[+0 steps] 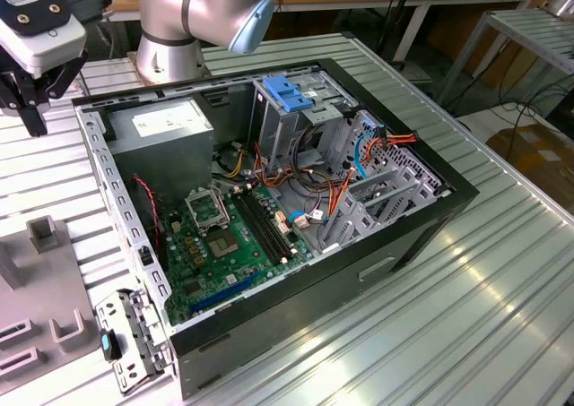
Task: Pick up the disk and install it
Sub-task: 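Reach for the disk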
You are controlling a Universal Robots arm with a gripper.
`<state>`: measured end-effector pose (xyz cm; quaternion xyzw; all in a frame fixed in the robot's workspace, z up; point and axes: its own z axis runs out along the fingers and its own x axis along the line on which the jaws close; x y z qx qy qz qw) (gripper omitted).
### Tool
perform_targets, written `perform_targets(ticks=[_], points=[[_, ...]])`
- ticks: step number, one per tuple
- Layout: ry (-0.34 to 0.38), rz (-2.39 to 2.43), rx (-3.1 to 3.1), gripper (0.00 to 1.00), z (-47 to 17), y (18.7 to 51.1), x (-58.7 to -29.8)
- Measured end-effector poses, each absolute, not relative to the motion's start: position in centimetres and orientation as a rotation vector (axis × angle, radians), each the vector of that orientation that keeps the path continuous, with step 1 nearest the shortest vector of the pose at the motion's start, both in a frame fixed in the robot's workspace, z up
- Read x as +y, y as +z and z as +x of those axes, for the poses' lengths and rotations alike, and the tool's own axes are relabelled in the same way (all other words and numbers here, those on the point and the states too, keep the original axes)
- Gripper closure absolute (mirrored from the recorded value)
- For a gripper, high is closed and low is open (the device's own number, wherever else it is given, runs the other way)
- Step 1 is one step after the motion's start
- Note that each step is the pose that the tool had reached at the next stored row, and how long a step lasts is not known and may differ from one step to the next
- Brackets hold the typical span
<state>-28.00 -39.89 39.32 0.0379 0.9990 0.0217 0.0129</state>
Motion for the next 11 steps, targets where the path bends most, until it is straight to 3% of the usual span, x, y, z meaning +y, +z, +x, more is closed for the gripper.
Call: perform_targets(ticks=[11], points=[[0.068,0.118,3.113,0.89,-28.96,39.32,-39.89]])
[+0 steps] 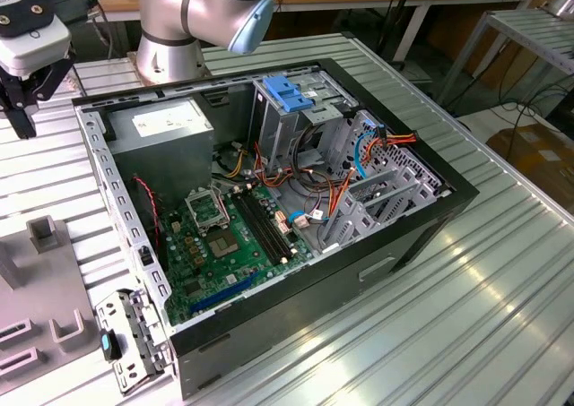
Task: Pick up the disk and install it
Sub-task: 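Reach for the disk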
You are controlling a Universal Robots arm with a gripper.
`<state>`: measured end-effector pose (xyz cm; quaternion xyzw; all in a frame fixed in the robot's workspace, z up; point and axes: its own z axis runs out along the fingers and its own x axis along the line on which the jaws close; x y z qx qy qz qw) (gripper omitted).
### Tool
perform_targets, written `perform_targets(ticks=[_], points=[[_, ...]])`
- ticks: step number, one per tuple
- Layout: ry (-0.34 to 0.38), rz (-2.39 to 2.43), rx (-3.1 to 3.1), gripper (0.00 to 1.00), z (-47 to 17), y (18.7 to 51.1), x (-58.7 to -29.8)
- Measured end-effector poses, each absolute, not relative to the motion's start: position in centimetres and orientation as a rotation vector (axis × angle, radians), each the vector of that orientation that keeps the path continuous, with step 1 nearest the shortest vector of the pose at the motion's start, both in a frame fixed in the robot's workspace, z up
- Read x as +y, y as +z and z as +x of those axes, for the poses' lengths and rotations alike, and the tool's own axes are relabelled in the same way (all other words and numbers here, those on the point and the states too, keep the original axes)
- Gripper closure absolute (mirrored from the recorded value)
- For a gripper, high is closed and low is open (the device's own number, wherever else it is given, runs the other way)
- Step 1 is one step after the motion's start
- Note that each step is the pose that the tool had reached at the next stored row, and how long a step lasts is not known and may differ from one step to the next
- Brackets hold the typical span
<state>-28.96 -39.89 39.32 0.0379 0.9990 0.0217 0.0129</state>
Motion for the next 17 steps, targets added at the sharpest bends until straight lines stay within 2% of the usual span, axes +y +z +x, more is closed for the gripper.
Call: perform_targets(ticks=[17], points=[[0.067,0.118,3.116,0.89,-32.2,39.3,-39.8]])
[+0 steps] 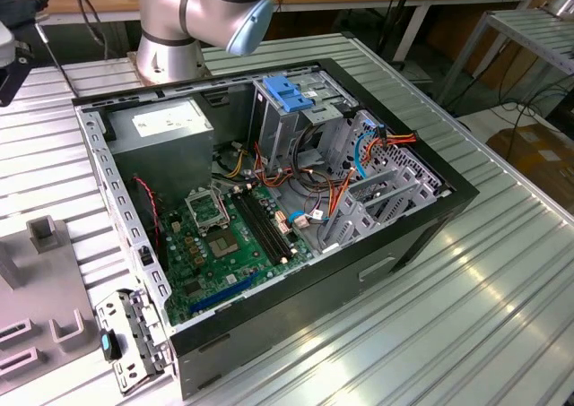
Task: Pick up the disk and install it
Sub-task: 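Reach for the disk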
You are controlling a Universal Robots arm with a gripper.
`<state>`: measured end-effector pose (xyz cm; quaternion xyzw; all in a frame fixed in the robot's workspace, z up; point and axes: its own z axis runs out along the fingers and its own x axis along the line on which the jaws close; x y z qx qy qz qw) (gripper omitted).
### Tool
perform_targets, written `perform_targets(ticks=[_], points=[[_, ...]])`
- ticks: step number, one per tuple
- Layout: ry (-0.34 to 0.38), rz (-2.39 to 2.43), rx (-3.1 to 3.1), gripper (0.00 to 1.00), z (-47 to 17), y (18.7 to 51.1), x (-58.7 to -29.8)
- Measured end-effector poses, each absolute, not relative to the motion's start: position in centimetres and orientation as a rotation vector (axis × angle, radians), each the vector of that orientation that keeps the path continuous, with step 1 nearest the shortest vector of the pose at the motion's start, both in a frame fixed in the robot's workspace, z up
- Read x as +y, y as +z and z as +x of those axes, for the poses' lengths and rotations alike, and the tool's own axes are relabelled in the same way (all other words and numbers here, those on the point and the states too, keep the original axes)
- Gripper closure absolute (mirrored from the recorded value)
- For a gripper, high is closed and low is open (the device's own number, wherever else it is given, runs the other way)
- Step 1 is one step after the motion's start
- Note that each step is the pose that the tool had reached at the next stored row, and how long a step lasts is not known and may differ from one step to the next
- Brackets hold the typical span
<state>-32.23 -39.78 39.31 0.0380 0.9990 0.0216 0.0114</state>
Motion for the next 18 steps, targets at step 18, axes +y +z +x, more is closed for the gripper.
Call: perform_targets(ticks=[18], points=[[0.067,0.119,3.131,0.89,-40.4,38.7,-39.2]])
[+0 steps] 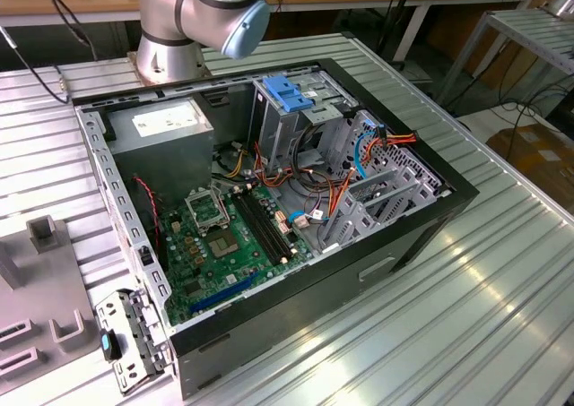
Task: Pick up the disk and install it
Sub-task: 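Reach for the disk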
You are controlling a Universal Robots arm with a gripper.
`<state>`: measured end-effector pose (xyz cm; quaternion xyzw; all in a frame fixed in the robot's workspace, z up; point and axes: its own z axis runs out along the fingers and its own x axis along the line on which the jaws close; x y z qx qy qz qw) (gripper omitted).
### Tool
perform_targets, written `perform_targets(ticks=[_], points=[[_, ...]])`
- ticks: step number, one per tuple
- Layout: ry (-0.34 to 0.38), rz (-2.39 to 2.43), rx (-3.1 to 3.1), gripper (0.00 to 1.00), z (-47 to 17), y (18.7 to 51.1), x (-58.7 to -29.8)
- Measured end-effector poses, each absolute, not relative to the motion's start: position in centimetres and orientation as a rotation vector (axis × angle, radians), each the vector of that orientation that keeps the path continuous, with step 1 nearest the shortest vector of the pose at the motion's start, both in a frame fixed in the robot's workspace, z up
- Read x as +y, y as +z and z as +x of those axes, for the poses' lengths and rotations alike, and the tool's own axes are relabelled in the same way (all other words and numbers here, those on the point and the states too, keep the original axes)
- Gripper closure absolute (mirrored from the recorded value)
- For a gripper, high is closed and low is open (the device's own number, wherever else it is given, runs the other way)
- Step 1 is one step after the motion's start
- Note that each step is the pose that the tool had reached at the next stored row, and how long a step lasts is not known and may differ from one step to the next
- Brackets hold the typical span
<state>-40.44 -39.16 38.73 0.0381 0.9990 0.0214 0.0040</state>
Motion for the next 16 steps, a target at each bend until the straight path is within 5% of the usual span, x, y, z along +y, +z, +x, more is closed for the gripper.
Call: perform_targets(ticks=[16], points=[[0.067,0.120,3.135,0.89,-45.0,38.5,-39.1]])
